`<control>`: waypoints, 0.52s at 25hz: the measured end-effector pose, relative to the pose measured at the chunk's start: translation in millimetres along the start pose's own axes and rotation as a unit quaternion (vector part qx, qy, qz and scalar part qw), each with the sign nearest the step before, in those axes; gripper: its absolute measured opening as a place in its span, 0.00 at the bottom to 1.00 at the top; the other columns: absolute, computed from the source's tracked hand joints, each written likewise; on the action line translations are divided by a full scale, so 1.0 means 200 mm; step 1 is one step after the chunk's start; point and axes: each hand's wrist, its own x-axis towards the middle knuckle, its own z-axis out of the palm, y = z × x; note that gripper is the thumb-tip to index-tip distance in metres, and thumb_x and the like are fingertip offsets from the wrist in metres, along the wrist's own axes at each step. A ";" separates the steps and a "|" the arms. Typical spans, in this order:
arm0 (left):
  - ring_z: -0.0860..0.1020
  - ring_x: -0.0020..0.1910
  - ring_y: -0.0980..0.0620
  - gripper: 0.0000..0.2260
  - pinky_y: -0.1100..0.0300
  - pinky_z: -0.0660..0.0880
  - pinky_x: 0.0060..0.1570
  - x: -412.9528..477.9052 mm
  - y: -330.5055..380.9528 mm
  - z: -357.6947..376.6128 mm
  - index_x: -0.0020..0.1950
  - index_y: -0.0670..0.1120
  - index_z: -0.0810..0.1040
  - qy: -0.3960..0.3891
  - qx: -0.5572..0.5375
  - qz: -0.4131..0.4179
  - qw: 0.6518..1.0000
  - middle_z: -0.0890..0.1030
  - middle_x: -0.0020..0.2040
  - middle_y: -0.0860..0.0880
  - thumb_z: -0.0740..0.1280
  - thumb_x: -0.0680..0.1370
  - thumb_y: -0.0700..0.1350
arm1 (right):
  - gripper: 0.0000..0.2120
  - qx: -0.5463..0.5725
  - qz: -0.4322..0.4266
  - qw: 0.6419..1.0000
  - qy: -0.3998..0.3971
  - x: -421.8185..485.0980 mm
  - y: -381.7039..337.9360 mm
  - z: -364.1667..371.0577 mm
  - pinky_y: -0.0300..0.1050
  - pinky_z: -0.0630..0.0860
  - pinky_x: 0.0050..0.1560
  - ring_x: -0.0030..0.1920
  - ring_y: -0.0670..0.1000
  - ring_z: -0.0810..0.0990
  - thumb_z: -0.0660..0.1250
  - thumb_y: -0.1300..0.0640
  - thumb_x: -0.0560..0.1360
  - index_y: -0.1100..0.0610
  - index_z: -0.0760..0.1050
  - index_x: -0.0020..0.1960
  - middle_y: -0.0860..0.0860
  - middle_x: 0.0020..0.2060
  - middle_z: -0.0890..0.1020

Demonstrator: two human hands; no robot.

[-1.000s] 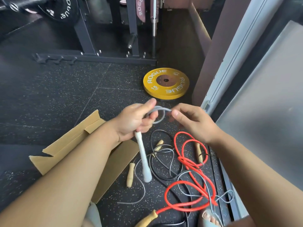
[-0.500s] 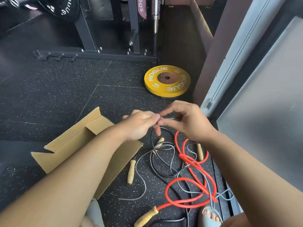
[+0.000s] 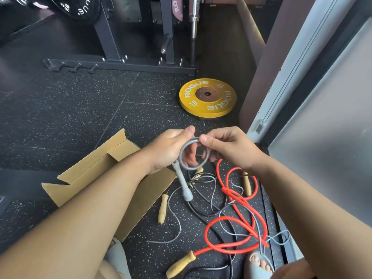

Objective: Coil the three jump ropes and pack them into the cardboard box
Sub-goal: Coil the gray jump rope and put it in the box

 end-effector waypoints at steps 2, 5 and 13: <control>0.82 0.38 0.44 0.24 0.55 0.79 0.38 0.00 0.00 0.00 0.45 0.39 0.77 -0.036 -0.003 -0.022 0.999 0.80 0.37 0.41 0.53 0.84 0.56 | 0.15 0.021 0.021 0.999 0.027 0.01 -0.01 0.00 0.39 0.65 0.30 0.27 0.48 0.69 0.71 0.54 0.77 0.54 0.79 0.32 0.51 0.26 0.77; 0.82 0.40 0.51 0.17 0.59 0.79 0.42 -0.01 0.00 0.02 0.52 0.40 0.79 -0.100 0.019 -0.030 0.994 0.82 0.45 0.39 0.56 0.85 0.50 | 0.18 0.001 0.037 0.998 0.058 0.01 0.00 -0.02 0.38 0.62 0.30 0.27 0.46 0.65 0.76 0.49 0.73 0.57 0.77 0.30 0.54 0.26 0.75; 0.76 0.32 0.53 0.12 0.62 0.72 0.37 0.01 0.00 0.01 0.51 0.43 0.77 0.019 0.030 0.006 0.999 0.73 0.32 0.50 0.54 0.85 0.38 | 0.08 0.008 0.050 0.996 0.067 0.01 0.01 -0.05 0.41 0.68 0.30 0.28 0.47 0.72 0.62 0.66 0.81 0.61 0.78 0.47 0.51 0.33 0.81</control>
